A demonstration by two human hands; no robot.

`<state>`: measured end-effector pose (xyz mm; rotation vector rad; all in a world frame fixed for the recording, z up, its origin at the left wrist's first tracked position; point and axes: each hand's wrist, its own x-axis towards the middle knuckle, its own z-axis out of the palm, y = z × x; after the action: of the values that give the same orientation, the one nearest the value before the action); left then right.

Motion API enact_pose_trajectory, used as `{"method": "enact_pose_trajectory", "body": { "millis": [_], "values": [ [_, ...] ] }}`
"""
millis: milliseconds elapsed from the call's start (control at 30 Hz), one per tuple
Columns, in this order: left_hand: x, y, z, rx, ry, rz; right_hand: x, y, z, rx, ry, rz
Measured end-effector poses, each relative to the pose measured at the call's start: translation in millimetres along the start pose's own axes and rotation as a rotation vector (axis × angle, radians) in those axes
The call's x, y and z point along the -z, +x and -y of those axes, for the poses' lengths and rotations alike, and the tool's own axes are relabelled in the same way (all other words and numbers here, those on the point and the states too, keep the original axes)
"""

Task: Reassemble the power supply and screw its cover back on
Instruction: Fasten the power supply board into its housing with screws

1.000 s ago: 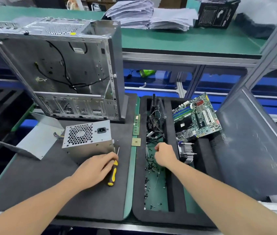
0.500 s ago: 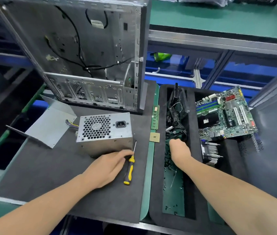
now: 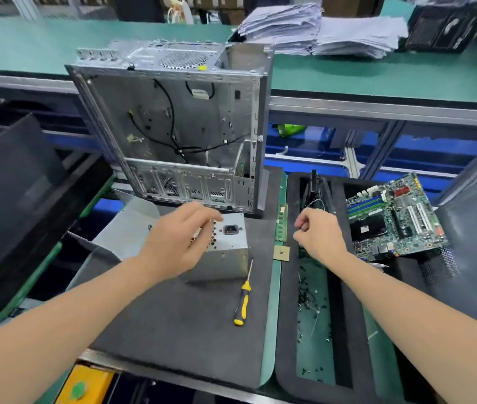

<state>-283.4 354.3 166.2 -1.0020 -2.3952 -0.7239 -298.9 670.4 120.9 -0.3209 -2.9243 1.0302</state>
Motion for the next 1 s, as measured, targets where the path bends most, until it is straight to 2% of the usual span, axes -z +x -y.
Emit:
{"method": "enact_pose_trajectory", "body": {
  "millis": [33,100,200,300,367,467,567,700,867,1000],
  "values": [
    [8,10,9,0.086,-0.013,-0.027,7,0,15,0.023,0.056,-0.021],
    [13,26,32,0.308,-0.045,0.071,15,-2,41,0.066,0.151,-0.013],
    [16,42,66,0.630,-0.183,0.482,16,-9,78,0.101,0.311,0.028],
    [7,54,86,0.632,-0.274,0.861,9,-15,103,0.082,0.411,0.054],
    [0,59,92,0.648,-0.382,1.006,1,-18,114,0.060,0.420,0.063],
    [-9,63,104,0.715,-0.563,1.069,-7,-23,123,0.037,0.393,0.060],
    [-13,69,116,0.714,-0.638,1.101,-14,-31,128,0.003,0.456,0.055],
    [-15,75,119,0.811,-0.824,1.211,-22,-38,132,0.005,0.422,-0.005],
    [-18,80,117,0.825,-0.801,1.269,-29,-43,132,0.029,0.244,-0.124],
    [-21,84,117,0.860,-0.790,1.340,-33,-42,132,-0.002,0.202,-0.099]
  ]
}}
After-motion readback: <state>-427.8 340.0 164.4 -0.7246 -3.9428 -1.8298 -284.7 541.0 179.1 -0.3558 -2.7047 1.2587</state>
